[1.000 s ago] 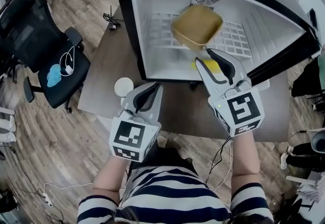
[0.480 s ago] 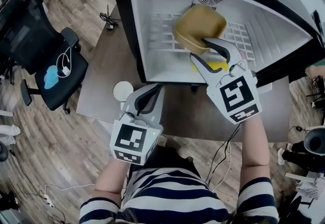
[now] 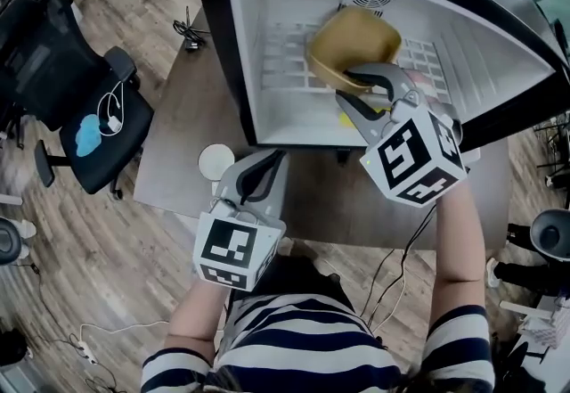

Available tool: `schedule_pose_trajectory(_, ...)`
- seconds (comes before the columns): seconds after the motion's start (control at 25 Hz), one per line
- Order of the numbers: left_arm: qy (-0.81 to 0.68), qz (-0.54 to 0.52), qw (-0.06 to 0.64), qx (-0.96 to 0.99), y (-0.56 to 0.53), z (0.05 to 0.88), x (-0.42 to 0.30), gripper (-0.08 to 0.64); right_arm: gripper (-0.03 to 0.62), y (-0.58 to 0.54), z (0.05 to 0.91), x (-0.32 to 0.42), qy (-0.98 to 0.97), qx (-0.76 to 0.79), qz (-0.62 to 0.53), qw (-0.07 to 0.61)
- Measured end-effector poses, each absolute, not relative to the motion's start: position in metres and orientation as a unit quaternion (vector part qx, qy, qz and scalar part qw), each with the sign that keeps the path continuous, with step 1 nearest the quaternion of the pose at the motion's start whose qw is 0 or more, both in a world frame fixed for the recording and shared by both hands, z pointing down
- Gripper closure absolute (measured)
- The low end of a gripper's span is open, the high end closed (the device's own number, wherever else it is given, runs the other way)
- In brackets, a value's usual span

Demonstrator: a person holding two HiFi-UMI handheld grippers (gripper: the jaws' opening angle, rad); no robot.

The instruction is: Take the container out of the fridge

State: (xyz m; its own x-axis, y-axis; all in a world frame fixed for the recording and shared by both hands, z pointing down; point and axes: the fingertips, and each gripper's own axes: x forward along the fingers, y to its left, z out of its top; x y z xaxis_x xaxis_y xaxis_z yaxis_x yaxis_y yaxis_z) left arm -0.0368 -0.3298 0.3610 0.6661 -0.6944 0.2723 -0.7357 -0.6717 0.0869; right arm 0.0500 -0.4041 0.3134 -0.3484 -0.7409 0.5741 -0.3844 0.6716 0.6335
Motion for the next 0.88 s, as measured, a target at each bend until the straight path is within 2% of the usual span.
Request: schedule_pose_trajectory(0.88,-0.403,0.1,0.083,0.906,-0.31,0.345,-0.03,0.56,0.568,-0.358,0.305,0.058,-0.812,0.319,-0.21,0.442)
